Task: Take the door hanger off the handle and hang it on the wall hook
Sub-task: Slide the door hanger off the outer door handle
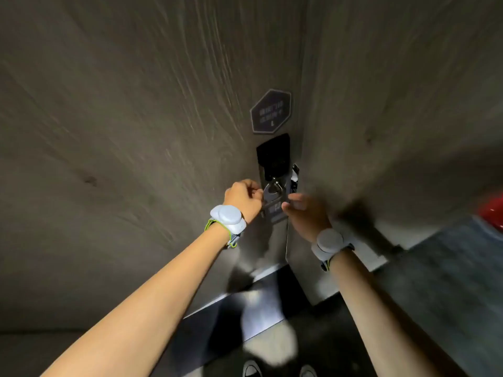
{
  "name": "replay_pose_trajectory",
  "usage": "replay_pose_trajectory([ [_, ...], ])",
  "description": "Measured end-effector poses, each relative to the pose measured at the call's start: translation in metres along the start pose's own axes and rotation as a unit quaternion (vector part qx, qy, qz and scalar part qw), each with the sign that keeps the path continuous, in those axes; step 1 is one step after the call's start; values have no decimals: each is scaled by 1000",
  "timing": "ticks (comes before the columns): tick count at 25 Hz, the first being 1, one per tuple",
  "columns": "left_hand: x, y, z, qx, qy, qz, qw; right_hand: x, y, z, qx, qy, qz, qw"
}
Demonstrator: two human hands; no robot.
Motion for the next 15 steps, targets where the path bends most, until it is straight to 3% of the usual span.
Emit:
replay_pose_trajectory([
  [15, -43, -34, 37, 6, -16, 28, 999, -38, 29, 67, -43, -34, 44, 997],
])
Point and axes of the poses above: each hand's wrist, its own z-axis towards the middle knuckle, its own x-axis out of the back of the hand, y = z × x, the point moved 8 cm from there along z, towards the middle knuckle, and after that the axes turned 10 degrees about -x, right-handed, at the moved point
